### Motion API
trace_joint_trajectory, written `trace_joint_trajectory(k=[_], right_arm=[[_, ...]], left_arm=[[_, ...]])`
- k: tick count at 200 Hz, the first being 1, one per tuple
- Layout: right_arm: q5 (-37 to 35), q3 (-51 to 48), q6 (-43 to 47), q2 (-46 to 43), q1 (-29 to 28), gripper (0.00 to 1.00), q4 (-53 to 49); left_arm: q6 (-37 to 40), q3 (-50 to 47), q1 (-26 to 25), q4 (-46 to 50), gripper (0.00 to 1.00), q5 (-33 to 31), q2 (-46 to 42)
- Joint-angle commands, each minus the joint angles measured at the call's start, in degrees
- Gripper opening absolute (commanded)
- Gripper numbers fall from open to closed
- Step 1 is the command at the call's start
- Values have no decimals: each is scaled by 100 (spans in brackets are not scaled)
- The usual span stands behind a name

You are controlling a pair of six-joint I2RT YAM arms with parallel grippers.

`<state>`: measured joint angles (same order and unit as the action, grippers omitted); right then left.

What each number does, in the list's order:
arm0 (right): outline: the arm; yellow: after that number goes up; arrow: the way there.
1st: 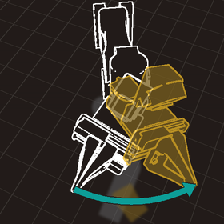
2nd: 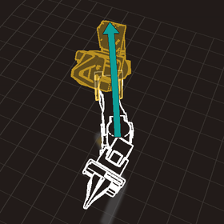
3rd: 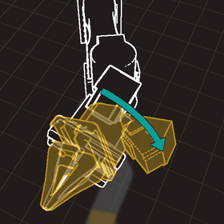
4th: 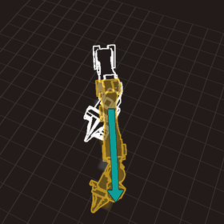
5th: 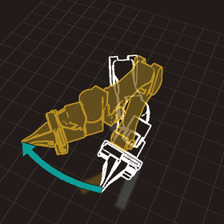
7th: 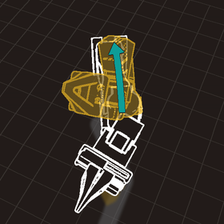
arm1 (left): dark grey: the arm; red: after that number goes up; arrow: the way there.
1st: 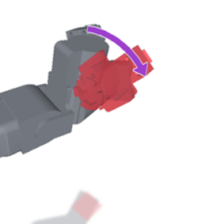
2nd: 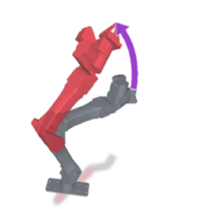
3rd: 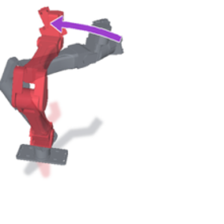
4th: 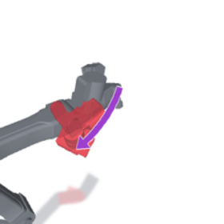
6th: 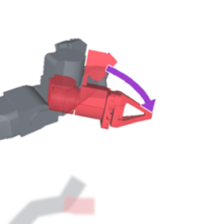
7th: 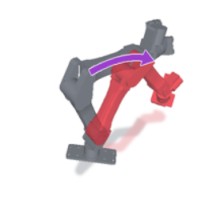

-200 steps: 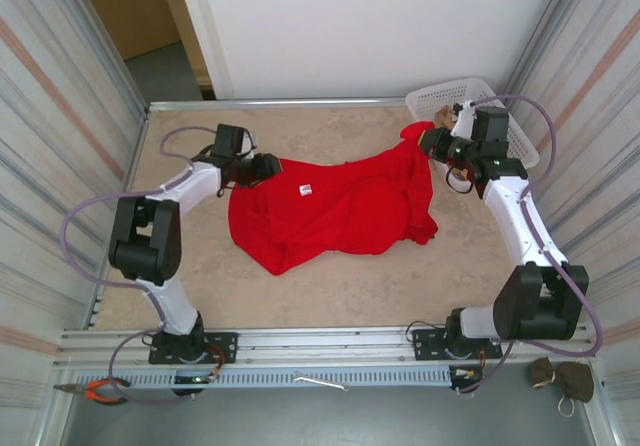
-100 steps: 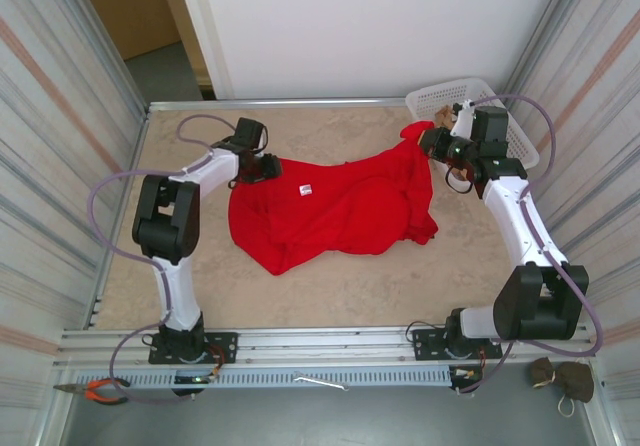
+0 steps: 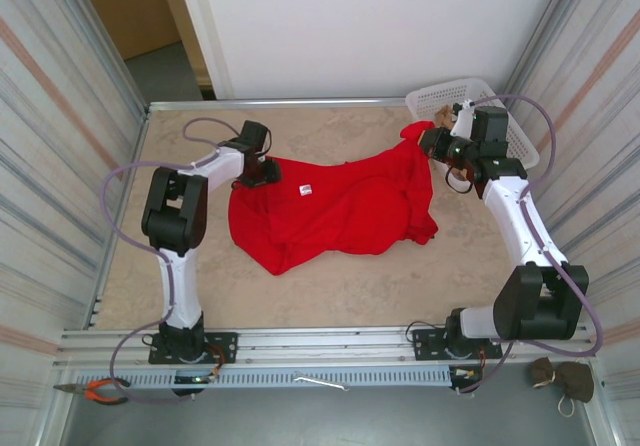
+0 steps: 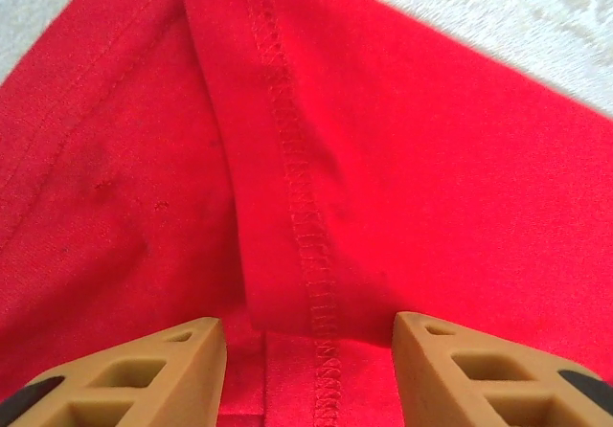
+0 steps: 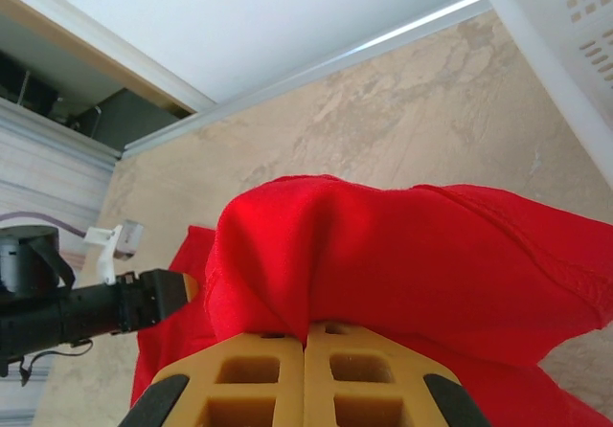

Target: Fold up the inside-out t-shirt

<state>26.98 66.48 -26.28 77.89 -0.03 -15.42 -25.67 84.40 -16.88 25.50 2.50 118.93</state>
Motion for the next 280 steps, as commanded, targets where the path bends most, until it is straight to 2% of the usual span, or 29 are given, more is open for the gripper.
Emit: trace_joint_trajectory(k=[1, 54, 77, 82, 112, 137, 171, 206, 241, 280], right_arm=[[16, 181, 132, -133, -10, 0, 36], [32, 212, 144, -142, 26, 0, 16], [48, 203, 152, -140, 38, 0, 13], [49, 196, 153, -141, 38, 0, 15], [34, 220, 145, -161, 63, 0, 12], [95, 340, -6, -220, 175, 0, 30], [399, 1070, -420, -217, 419, 0, 53], [826, 2053, -917, -353, 662, 0, 19], [1115, 2550, -1437, -989, 760, 0, -37], [1169, 2917, -1831, -1661, 759, 0, -94]], left_arm=[[45, 191, -18, 93, 45, -128, 77], [77, 268, -23, -62, 21, 0, 77], [109, 320, -23, -70, 6, 22, 71], [123, 334, -22, -75, 0, 35, 62], [245, 391, 6, -140, 0, 129, -215], [115, 318, 200, -414, 0, 460, -1008], [-639, 433, 924, -1058, 0, 1525, -2421], [-1459, 1026, 1621, -1442, 0, 2362, -3526], [-1984, 1346, 1905, -1558, 0, 2655, -4483], [-2024, 1478, 1930, -1254, 0, 2698, -5168]])
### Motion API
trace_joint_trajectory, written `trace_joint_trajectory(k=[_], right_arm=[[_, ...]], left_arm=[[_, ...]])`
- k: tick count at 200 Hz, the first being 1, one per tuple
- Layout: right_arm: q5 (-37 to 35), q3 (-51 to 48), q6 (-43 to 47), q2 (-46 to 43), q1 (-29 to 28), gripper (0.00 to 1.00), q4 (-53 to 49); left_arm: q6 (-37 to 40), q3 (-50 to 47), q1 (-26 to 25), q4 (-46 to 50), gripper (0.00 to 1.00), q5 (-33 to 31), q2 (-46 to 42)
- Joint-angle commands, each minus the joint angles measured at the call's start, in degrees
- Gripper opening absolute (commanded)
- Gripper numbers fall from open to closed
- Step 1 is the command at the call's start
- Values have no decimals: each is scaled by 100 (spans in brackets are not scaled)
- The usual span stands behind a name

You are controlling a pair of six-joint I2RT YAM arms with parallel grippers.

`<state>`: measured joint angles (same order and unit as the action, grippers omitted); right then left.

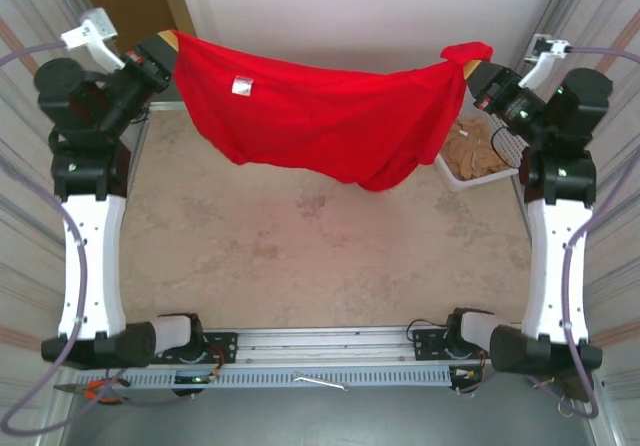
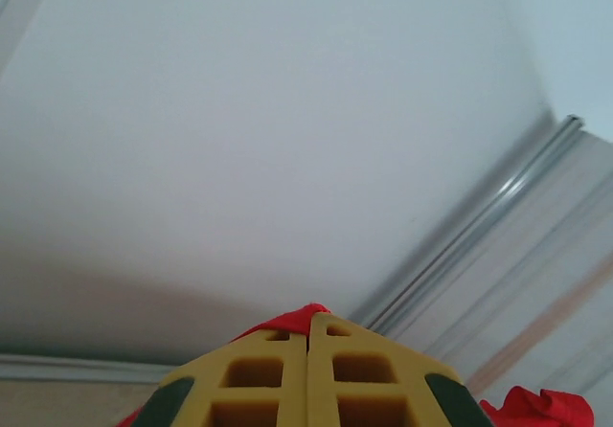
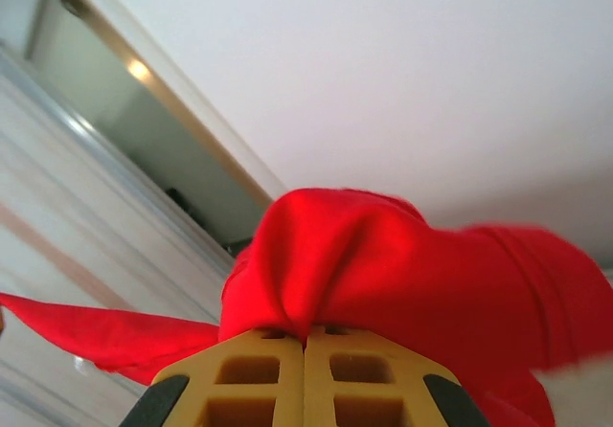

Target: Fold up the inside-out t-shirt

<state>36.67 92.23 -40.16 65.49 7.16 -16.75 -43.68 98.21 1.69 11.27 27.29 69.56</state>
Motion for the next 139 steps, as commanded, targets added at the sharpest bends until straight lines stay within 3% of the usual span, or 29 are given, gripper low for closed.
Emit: trace_joint_trajectory(k=[1, 77, 110, 139], right_arm=[[201, 350, -454, -432, 44, 0, 31], [232, 586, -675, -348, -2, 0, 93], [-60, 305, -398, 215, -329, 0, 177], [-315, 445, -146, 1252, -787, 0, 372]], left_arm=[[-221, 90, 70, 184, 0, 222, -240], [-224, -581, 323, 435, 0, 341, -50], [-34, -944, 323, 380, 0, 317, 531], [17, -983, 298, 106, 0, 295, 1322]])
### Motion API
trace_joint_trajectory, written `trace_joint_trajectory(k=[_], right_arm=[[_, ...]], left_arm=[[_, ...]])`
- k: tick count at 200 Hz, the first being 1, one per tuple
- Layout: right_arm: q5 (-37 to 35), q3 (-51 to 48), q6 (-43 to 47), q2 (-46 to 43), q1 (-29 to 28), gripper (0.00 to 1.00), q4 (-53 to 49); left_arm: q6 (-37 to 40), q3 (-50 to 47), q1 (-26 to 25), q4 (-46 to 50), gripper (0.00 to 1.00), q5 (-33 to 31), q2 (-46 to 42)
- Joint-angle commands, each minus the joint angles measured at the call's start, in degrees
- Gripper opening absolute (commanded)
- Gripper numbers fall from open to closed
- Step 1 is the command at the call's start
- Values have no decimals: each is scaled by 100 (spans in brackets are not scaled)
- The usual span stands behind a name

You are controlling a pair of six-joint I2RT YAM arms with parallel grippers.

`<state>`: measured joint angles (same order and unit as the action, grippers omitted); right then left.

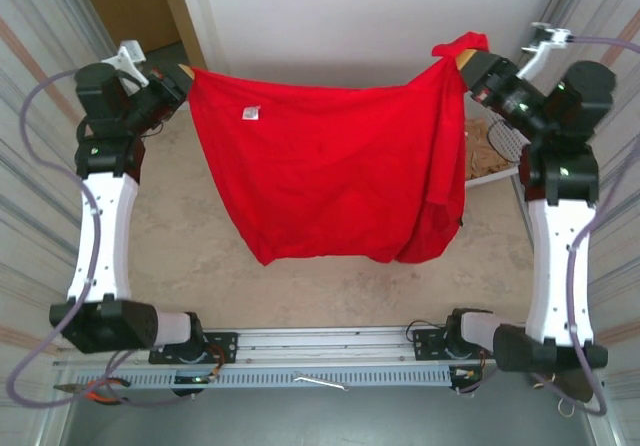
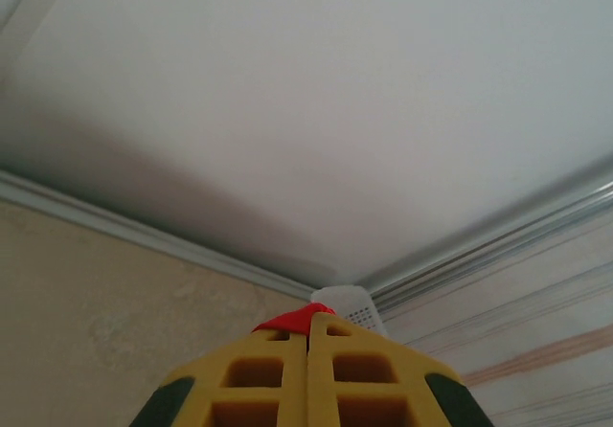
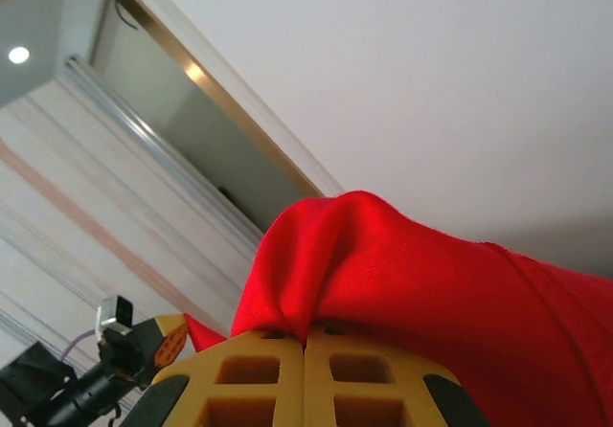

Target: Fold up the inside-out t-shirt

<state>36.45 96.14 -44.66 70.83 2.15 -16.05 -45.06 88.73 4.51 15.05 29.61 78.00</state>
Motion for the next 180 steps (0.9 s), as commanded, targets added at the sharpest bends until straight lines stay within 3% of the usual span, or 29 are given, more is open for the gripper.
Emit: trace_joint_trajectory(k=[1, 30, 51, 82, 95, 109, 126, 180], right_arm=[[-303, 72, 311, 760, -299, 0, 308], [-319, 1045, 373, 2109, -647, 0, 347], [41, 2688, 117, 3134, -718, 0, 135], [48, 5491, 107, 4172, -925, 0, -927], [81, 5815, -45, 4242, -913, 0, -931], [99, 5229, -49, 3944, -902, 0, -732], [71, 3569, 85, 3263, -942, 0, -241], [-643, -2657, 573, 1255, -1321, 0, 1282]], left_arm=[[155, -19, 16, -282, 0, 54, 514], [-5, 835, 6, -558, 0, 64, 1465], [-221, 1907, 17, -480, 0, 45, 1940], [-147, 3405, 18, -22, 0, -63, 1982], [-33, 3588, 15, 104, 0, -134, 1779], [89, 3355, 16, 130, 0, -151, 1444], [169, 2542, 19, 62, 0, 35, 928], [306, -2367, -614, -438, 0, 142, -1490]])
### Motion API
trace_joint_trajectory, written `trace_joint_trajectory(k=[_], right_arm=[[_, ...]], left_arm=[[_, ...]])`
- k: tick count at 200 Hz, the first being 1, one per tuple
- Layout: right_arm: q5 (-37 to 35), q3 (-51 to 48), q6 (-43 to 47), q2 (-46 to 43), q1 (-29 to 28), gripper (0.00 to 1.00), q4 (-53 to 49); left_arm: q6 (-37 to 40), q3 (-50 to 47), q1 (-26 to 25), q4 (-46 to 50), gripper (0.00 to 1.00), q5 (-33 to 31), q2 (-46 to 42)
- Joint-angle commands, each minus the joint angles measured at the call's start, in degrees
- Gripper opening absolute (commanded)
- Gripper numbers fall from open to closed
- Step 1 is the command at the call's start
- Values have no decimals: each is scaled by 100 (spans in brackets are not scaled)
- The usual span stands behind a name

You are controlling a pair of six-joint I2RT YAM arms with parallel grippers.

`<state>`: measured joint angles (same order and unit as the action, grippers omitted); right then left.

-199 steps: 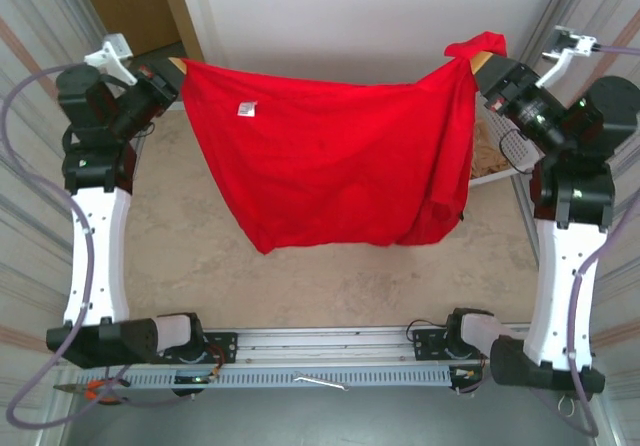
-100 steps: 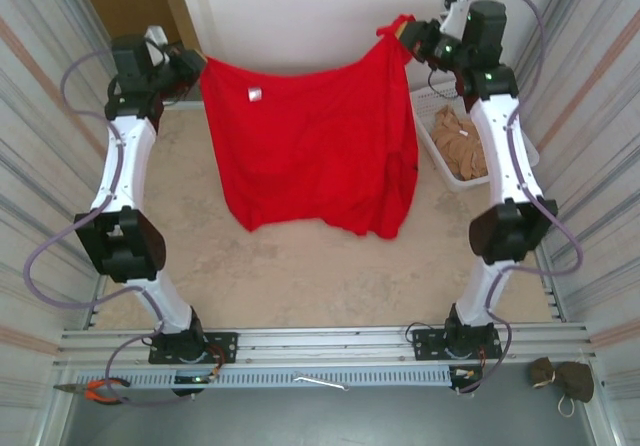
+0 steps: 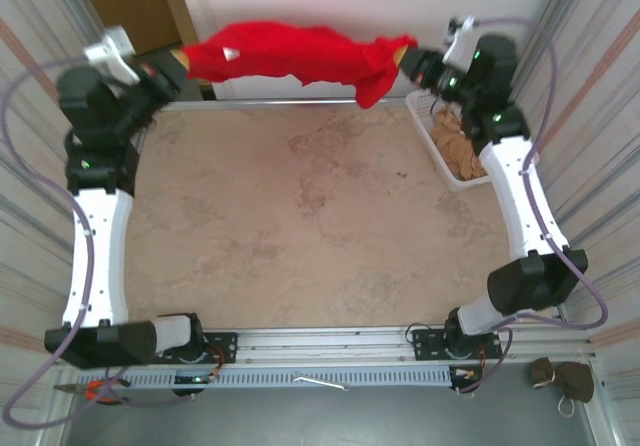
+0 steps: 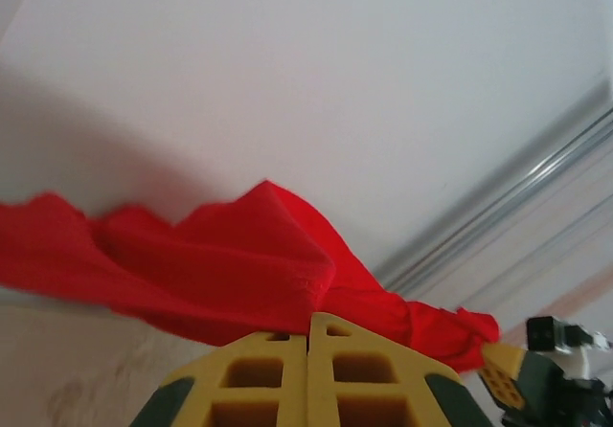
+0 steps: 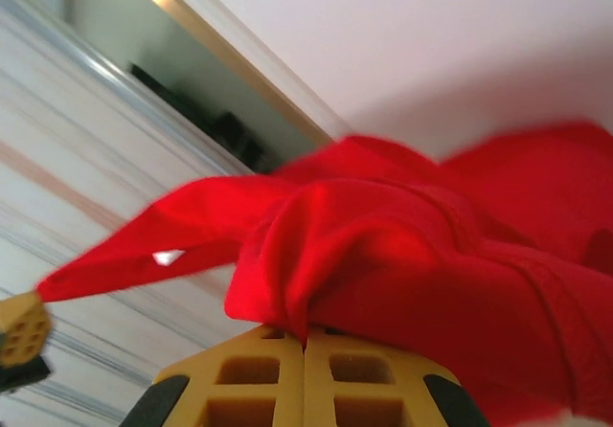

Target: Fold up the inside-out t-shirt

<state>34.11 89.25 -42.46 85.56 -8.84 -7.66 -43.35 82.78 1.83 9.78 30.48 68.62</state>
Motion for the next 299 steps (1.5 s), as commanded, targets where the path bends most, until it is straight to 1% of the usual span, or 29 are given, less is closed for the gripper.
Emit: trace_joint_trajectory(k=[1, 9, 20, 40, 58, 63, 72, 80, 83, 88, 100, 102, 107, 114, 129, 138, 147, 161, 169, 175, 187, 200, 208, 216, 230, 242, 257, 279, 299], right_arm=[[-429, -2059, 361, -243, -244, 0, 464], [-584, -2774, 393, -370, -343, 0, 653], [-742, -3569, 451, -469, -439, 0, 830], [-1065, -4570, 584, -565, -487, 0, 848], [-1359, -5100, 677, -847, -478, 0, 572], [-1477, -5193, 671, -987, -474, 9, 426], [-1611, -5364, 669, -1313, -452, 20, 217], [-1830, -5532, 626, -1700, -454, 41, -13], [-1934, -5581, 606, -1850, -452, 51, -128], [-2069, -5637, 575, -2137, -455, 61, -306], [-2485, -5694, 534, -2816, -443, 74, -850], [-2568, -5696, 525, -2944, -439, 76, -945], [-2760, -5692, 500, -3291, -432, 79, -1156], [-2970, -5662, 462, -3678, -396, 82, -1417], [-3136, -5576, 431, -4262, -302, 81, -1686], [-3059, -5445, 455, -4370, -245, 76, -1804], [-2902, -5302, 498, -4300, -232, 68, -1842], [-2569, -5094, 568, -3940, -271, 58, -1725], [-2350, -5007, 613, -3659, -342, 52, -1537], [-2270, -4932, 631, -3434, -424, 47, -1393], [-2130, -4727, 680, -2947, -606, 40, -1139], [-2043, -4427, 751, -2155, -805, 30, -935], [-2012, -4243, 756, -1753, -923, 25, -806], [-1979, -4077, 748, -1378, -1023, 20, -661], [-2030, -3845, 638, -778, -1123, 14, -479], [-2081, -3730, 505, -328, -1173, 13, -293], [-2160, -3657, 335, 125, -1195, 10, -99], [-2327, -3635, 188, 566, -1175, 8, -7], [-2453, -3749, 94, 785, -1119, 3, -30]], left_arm=[[135, -1870, -374, 78, 0, 37, -578], [106, -2598, -651, 72, 0, -119, -972], [19, -3542, -1183, 159, 0, -486, -1529], [-392, -5057, -2545, 244, 0, -1394, -2468], [-999, -5988, -3740, 365, 0, -2181, -3142], [-1168, -6189, -4076, 429, 0, -2430, -3331], [-1447, -6454, -4627, 548, 0, -2851, -3663], [-1621, -6579, -4988, 741, 0, -3139, -3923], [-1667, -6597, -5133, 817, 0, -3221, -3993], [-1735, -6612, -5303, 993, 0, -3351, -4136], [-1839, -6587, -5574, 1388, 0, -3569, -4401], [-1860, -6566, -5593, 1461, 2, -3600, -4447], [-1890, -6515, -5637, 1620, 12, -3660, -4536], [-1898, -6434, -5641, 1853, 25, -3718, -4638], [-1776, -6208, -5643, 2180, 42, -3945, -4782], [-1702, -6040, -5637, 2340, 54, -4221, -4810], [-1549, -5842, -5596, 2433, 63, -4472, -4762], [-1261, -5563, -5362, 2388, 70, -4675, -4560], [-959, -5430, -5024, 2202, 72, -4548, -4352], [-753, -5325, -4646, 2010, 72, -4235, -4159], [-385, -5149, -3619, 1480, 72, -3222, -3553], [-239, -5005, -2525, 809, 72, -2079, -2788], [-196, -4919, -2007, 288, 73, -1541, -2184], [-73, -4717, -1652, -74, 73, -1143, -1574], [336, -4114, -1452, -196, 73, -1077, -528], [721, -3535, -1409, -243, 73, -1059, 343], [996, -2865, -1372, -257, 73, -965, 1316], [1141, -2088, -1310, -207, 72, -898, 2486], [1123, -1551, -1183, -53, 71, -883, 3241]])
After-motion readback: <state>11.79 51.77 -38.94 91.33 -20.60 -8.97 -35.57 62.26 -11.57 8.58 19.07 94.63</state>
